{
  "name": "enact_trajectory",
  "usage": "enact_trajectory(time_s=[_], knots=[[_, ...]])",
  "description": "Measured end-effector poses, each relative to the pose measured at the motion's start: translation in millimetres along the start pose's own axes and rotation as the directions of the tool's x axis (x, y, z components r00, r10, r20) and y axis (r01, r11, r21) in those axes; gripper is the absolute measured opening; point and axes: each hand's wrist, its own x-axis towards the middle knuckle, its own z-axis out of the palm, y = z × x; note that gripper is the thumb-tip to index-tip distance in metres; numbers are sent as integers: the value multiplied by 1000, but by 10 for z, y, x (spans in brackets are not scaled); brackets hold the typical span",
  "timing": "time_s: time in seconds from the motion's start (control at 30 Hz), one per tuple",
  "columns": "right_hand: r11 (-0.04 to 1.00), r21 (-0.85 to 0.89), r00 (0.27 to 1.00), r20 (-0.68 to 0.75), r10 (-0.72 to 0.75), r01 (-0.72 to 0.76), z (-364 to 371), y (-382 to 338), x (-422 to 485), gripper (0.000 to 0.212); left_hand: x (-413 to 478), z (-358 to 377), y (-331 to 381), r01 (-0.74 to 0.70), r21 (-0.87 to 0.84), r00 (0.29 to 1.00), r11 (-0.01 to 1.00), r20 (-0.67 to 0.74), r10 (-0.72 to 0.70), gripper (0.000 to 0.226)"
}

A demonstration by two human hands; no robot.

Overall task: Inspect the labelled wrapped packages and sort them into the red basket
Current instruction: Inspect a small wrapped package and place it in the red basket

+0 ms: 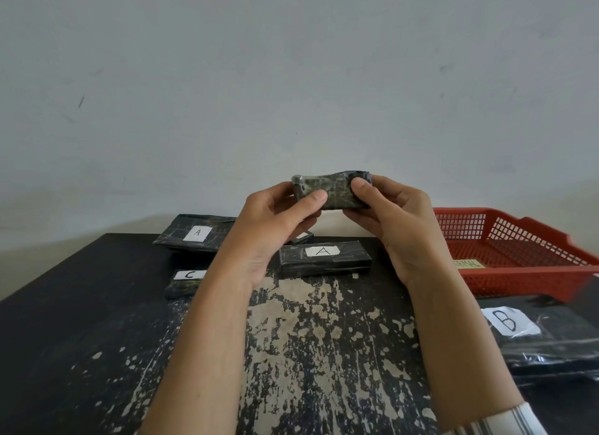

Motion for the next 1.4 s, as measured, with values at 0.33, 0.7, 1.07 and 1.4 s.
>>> enact_trajectory(time_s=[0.33,0.7,1.07,1.4], knots=[[999,-40,993,118,22,-18,-12,1,2,30,25,7,-17,-11,0,996,1000,-90,11,8],[991,-118,993,105,-50,62,-52,17,-3,36,-11,21,35,38,28,999,999,5,-38,53],[986,-133,984,155,-83,104,-26,24,-15,44,7,42,15,18,-56,992,998,-121,-25,10],[995,-96,996,93,-11,20,70,32,-21,28,-8,69,5,-101,33,983,994,-152,105,19]])
